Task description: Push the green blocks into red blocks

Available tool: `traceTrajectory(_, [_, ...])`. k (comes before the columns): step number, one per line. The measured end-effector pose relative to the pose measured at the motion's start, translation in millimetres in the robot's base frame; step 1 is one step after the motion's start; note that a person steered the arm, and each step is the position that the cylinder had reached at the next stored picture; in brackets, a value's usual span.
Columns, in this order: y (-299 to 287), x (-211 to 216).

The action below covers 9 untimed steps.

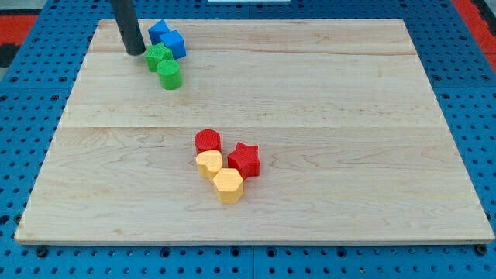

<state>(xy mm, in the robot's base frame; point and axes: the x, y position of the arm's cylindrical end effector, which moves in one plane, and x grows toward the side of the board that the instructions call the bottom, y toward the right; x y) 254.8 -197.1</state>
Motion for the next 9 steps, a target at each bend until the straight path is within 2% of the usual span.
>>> traceTrajectory(1, [2,-50])
traceTrajectory(2, [33,-62])
traceTrajectory(7, [41,56])
traceTrajectory(9, [74,91])
